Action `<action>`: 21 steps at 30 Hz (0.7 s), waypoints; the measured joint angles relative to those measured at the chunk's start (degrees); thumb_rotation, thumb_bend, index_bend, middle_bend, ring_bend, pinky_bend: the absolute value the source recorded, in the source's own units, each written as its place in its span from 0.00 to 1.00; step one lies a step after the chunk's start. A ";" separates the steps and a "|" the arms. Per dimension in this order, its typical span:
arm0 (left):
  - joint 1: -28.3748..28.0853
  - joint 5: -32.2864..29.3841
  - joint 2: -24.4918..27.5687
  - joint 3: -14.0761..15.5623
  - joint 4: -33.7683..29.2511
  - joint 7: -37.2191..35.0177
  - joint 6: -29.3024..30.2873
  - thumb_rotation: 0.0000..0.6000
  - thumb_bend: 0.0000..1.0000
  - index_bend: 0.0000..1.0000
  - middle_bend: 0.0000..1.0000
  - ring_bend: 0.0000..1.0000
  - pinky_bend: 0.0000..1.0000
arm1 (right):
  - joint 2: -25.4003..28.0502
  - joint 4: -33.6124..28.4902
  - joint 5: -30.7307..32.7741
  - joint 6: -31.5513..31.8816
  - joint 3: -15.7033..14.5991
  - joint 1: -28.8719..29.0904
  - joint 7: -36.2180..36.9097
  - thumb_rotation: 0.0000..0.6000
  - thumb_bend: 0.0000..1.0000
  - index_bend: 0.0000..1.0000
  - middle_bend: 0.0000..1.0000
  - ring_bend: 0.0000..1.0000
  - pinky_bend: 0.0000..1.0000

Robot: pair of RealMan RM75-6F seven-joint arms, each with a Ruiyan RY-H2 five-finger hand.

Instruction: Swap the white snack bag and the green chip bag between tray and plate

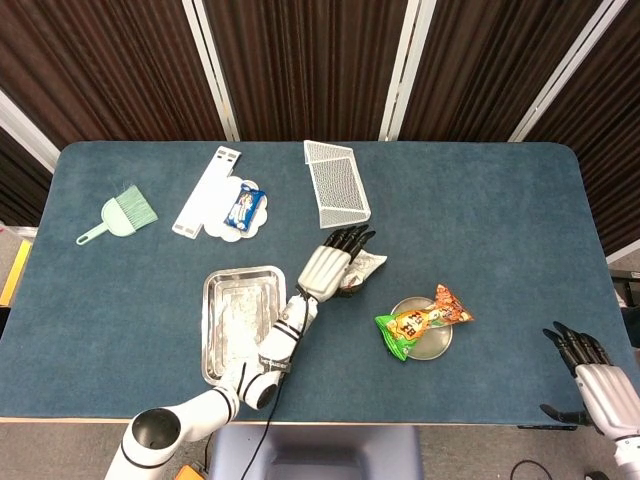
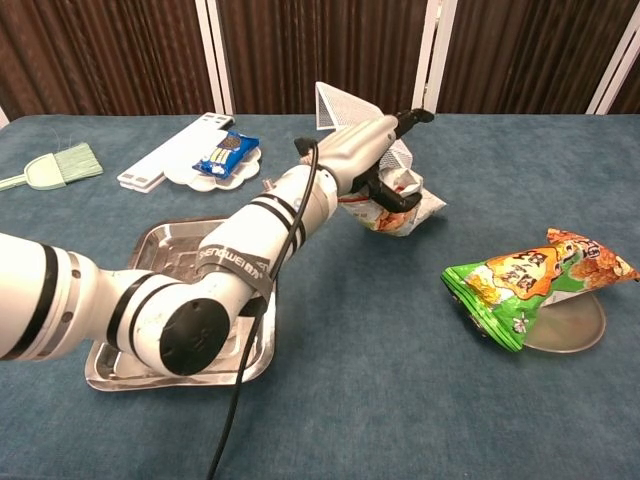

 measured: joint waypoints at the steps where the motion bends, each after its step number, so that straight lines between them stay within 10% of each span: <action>1: 0.32 -0.28 0.51 0.05 -1.47 0.01 -0.18 1.00 0.36 0.00 0.00 0.00 0.08 | 0.03 -0.04 -0.35 0.13 -0.14 -0.07 -0.04 1.00 0.12 0.00 0.00 0.00 0.00; 21: 13.83 -11.26 25.58 7.76 -47.66 14.99 -7.52 1.00 0.37 0.00 0.00 0.00 0.03 | -1.13 -0.15 -4.93 1.89 -1.60 -0.56 -2.03 1.00 0.12 0.00 0.00 0.00 0.00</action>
